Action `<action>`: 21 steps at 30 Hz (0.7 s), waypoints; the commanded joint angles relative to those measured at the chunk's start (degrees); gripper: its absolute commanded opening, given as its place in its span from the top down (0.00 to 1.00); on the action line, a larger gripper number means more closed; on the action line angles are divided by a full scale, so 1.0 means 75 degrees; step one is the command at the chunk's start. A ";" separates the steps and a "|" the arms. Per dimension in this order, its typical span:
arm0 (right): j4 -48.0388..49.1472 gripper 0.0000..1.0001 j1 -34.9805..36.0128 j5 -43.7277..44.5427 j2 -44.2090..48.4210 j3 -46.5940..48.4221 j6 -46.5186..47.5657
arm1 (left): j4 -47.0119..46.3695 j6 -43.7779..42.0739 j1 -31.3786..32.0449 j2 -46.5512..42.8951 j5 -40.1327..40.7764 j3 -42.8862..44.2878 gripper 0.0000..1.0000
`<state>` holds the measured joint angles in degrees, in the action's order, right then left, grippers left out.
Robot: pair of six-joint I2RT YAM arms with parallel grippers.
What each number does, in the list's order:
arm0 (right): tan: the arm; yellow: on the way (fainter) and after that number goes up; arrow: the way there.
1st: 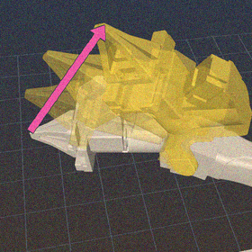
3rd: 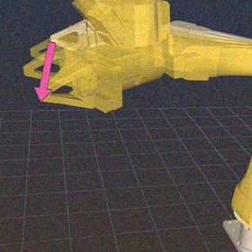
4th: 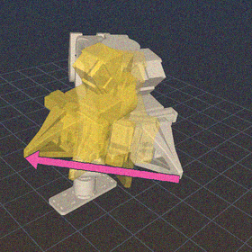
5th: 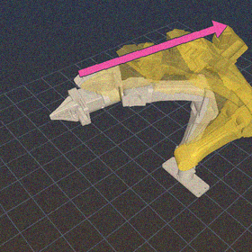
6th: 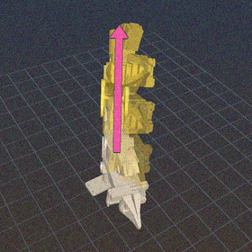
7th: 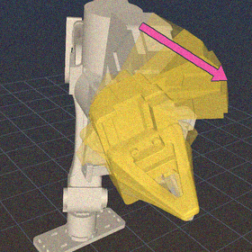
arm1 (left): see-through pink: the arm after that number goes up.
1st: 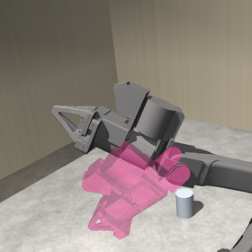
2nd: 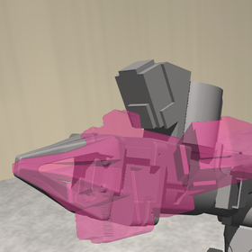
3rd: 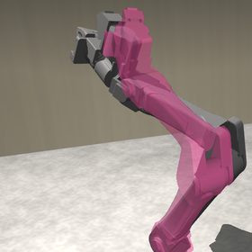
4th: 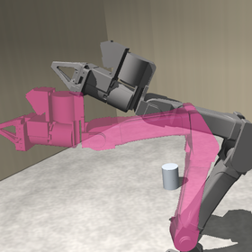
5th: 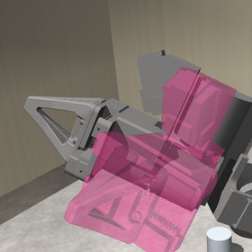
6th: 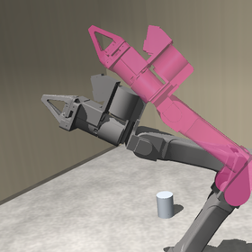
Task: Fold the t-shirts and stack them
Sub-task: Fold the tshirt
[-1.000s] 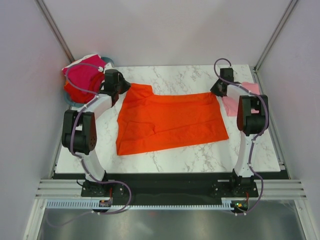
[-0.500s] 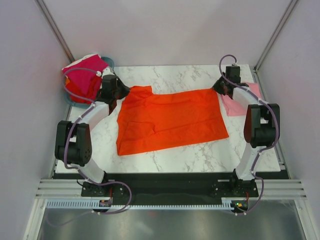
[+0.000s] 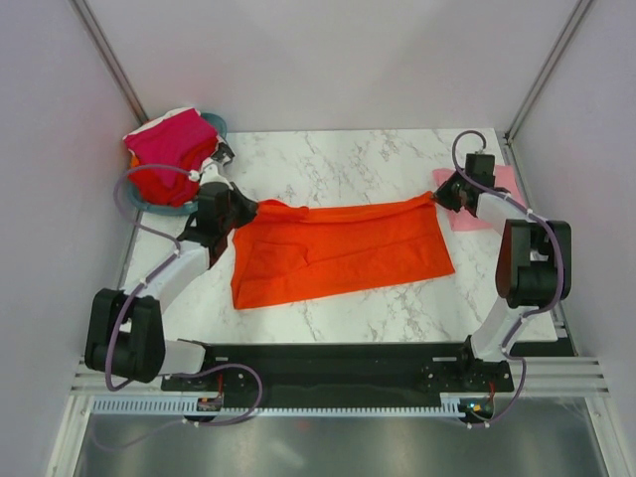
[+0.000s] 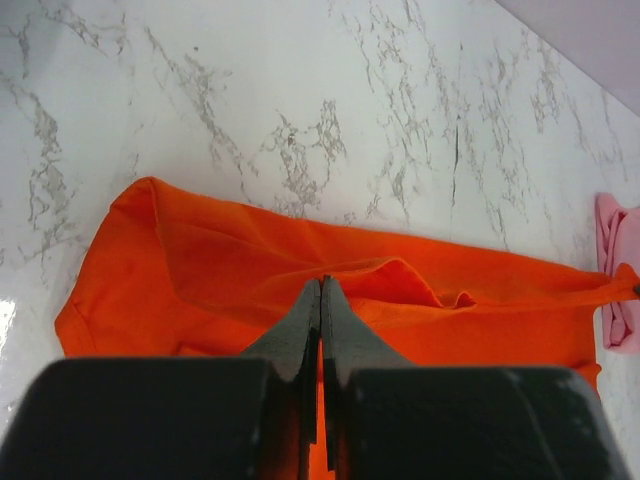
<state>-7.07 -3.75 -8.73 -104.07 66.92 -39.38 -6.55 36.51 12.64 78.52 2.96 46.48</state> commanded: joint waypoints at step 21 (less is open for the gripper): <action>0.1139 1.00 -0.0180 0.0063 0.1547 -0.2498 -0.0176 | 0.0392 -0.0076 0.0177 -0.3239 -0.0078 -0.2775 0.98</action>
<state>-2.90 -4.80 -9.15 -96.01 50.96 -39.79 -4.27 36.49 13.65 55.96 2.83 27.16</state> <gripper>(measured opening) 0.007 0.029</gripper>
